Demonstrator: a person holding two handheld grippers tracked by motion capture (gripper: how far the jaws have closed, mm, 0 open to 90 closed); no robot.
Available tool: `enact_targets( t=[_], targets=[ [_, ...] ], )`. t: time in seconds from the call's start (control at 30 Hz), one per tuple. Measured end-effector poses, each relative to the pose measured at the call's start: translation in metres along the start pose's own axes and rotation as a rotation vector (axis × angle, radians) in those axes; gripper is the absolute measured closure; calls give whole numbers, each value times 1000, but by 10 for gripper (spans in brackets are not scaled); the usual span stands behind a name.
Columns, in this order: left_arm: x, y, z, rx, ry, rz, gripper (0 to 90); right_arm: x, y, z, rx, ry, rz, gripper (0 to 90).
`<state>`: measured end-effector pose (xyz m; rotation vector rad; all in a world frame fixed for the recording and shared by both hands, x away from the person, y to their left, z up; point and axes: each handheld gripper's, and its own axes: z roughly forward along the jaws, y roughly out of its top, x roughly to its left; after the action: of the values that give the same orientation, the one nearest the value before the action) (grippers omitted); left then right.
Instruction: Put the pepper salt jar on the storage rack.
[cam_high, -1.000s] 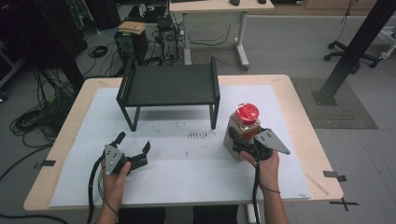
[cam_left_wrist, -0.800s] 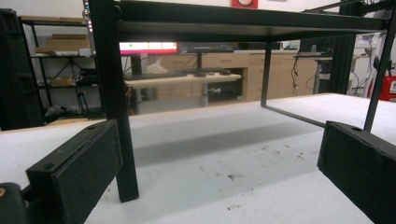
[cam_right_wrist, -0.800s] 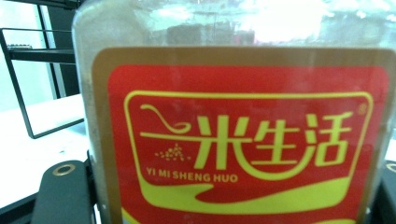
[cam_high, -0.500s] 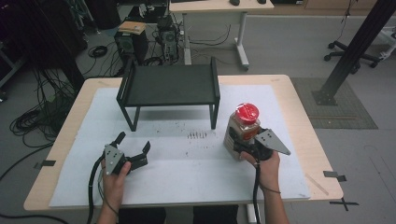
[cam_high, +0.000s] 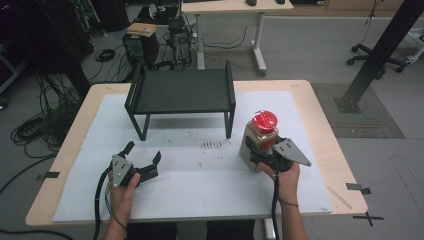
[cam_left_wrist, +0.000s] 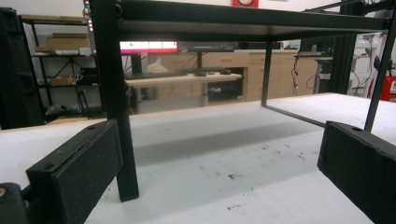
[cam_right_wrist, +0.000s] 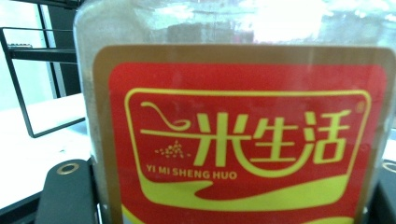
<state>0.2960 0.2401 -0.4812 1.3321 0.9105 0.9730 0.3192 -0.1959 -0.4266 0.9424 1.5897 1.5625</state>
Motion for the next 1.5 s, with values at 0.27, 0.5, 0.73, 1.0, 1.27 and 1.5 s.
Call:
enact_targets(
  t=[0.27,0.5,0.73,1.0,1.27,1.5],
  targets=[
    [0,0,0,1,1,-4,2,0,0,0,1,3,3,243],
    [0,0,0,1,3,-5,2,0,0,0,3,3,4,244],
    [0,0,0,3,10,-5,2,0,1,0,10,1,4,245],
    [0,0,0,3,10,-7,2,0,1,0,8,2,3,245],
    [0,0,0,3,10,-7,2,0,0,0,4,-1,5,245],
    [0,0,0,3,8,-8,2,0,1,0,10,-2,8,246]
  ],
)
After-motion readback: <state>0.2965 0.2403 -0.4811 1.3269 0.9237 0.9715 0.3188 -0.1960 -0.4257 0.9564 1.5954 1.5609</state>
